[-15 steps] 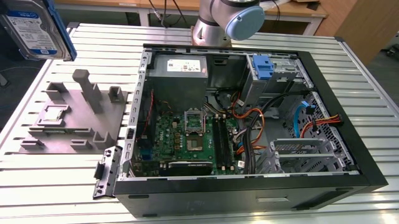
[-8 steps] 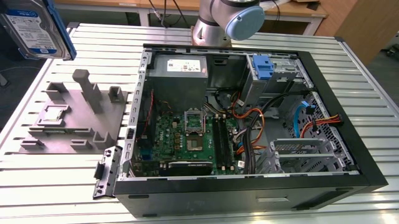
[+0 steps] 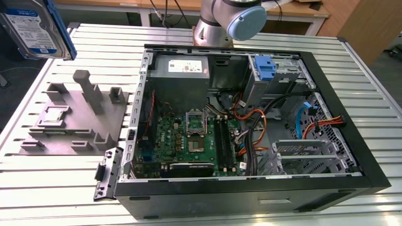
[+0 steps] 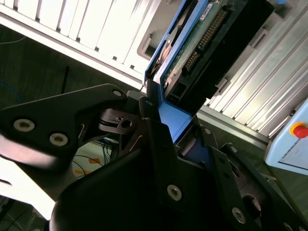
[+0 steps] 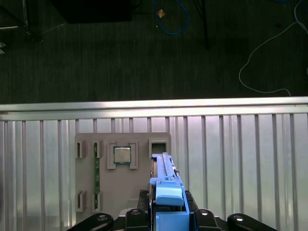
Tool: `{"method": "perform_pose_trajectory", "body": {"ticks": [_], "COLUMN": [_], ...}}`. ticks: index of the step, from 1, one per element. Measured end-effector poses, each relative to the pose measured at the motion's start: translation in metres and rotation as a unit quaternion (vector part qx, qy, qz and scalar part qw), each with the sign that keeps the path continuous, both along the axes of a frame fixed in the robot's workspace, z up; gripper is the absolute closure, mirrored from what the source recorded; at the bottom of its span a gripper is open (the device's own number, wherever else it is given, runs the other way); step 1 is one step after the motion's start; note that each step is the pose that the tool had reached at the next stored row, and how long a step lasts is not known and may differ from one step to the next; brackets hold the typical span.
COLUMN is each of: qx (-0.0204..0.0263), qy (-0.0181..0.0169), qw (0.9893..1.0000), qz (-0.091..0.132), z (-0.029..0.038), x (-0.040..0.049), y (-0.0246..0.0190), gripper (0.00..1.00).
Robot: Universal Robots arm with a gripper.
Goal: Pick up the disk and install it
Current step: 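Pick up the disk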
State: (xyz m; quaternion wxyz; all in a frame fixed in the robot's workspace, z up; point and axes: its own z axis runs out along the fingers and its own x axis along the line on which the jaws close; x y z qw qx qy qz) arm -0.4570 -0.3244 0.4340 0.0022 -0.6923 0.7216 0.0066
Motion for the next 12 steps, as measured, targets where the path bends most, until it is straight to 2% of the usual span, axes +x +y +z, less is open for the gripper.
{"method": "perform_pose_trajectory", "body": {"ticks": [5, 7, 12], "qx": [0.0000, 0.0000, 0.0000], "qy": [0.0000, 0.0000, 0.0000], "qw": [1.0000, 1.0000, 1.0000], "qz": [0.000, 0.000, 0.000], "z": [0.0015, 0.0072, 0.0081], "x": [0.0000, 0.0000, 0.0000], "y": [0.0000, 0.0000, 0.0000], "gripper": [0.63, 0.63, 0.63]}}
